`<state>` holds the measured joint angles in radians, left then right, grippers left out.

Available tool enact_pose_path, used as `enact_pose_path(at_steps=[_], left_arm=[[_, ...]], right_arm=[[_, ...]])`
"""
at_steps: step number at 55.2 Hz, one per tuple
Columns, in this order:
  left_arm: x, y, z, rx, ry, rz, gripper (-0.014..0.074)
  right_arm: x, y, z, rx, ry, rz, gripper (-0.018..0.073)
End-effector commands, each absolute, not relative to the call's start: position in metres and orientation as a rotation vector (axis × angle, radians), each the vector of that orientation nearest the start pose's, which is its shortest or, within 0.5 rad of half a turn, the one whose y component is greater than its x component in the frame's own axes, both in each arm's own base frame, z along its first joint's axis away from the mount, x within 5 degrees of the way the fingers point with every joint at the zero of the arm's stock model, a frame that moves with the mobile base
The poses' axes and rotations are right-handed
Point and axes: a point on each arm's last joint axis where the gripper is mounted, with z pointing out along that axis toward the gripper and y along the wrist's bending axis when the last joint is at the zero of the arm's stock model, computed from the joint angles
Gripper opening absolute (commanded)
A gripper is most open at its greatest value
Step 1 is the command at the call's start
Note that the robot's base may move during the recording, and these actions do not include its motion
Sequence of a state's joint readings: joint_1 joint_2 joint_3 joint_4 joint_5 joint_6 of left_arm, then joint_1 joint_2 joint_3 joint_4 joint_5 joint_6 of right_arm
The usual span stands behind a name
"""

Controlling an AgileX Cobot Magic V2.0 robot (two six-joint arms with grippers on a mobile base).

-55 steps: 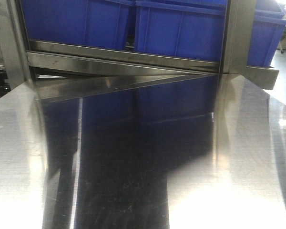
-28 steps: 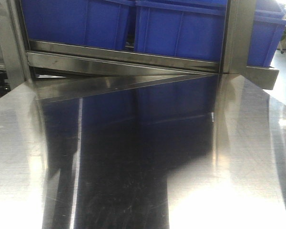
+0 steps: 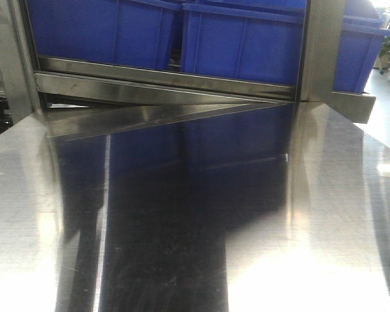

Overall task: Pick and sort blue part to right shelf
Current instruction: 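Lift the bottle-shaped part with the right gripper, holding both parts, then drive the base away from the table holding both blue parts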

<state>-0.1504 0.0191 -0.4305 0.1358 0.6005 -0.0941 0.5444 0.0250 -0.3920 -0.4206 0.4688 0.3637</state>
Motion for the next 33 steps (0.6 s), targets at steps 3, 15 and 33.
enact_pose_path(at_steps=[3,15,33], left_arm=[[0.0194,0.0032,0.3129,0.088,1.561,-0.053,0.0314],[0.0194,0.0032,0.3129,0.088,1.561,-0.053,0.0314],[0.0194,0.0032,0.3127,0.088,1.563,-0.053,0.0314]], right_arm=[[0.0265,-0.0007,0.3166,-0.311,1.412,0.28,0.0202],[0.0265,-0.0007,0.3166,-0.311,1.412,0.28,0.0202],[0.0265,-0.0007,0.3166,-0.311,1.412,0.28,0.0202]])
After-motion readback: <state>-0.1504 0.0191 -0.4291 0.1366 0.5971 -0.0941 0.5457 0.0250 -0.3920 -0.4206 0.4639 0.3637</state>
